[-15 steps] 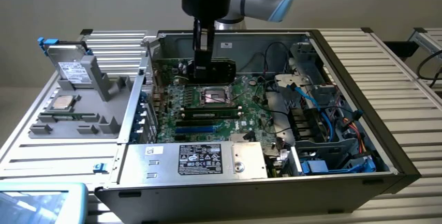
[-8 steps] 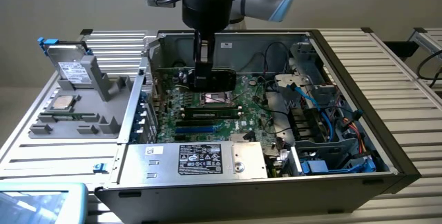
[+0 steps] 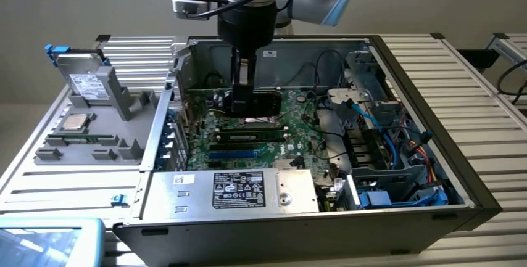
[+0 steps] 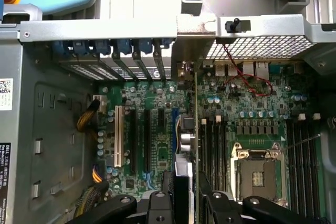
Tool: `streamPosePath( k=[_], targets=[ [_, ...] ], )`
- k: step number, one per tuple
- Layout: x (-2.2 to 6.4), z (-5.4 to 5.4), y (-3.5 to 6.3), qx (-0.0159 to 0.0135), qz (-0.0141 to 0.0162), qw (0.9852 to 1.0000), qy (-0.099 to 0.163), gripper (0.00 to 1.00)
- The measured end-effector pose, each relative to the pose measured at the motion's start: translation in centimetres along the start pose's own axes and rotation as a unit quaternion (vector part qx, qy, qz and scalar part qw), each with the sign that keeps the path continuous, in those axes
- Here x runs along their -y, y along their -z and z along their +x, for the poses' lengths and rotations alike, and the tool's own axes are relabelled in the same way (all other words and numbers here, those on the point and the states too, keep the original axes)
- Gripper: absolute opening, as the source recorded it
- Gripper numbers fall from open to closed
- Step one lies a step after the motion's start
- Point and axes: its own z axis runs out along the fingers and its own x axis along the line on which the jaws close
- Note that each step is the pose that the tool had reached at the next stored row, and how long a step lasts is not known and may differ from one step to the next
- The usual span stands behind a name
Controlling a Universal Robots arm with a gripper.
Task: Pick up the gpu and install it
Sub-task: 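Insert the gpu into the slot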
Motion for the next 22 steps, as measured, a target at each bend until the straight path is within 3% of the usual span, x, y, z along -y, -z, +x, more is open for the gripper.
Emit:
streamPosePath(
  k=[9,13,22],
  targets=[
    [0.14,0.8,-1.15,0.0004,-0.0046,1.0,0.0,0.29],
    [0.21,1.1,-1.87,0.0005,-0.0049,1.0,0.0,0.29],
    [0.39,1.5,-3.52,0.0042,-0.005,1.0,0.001,0.29]
  ],
)
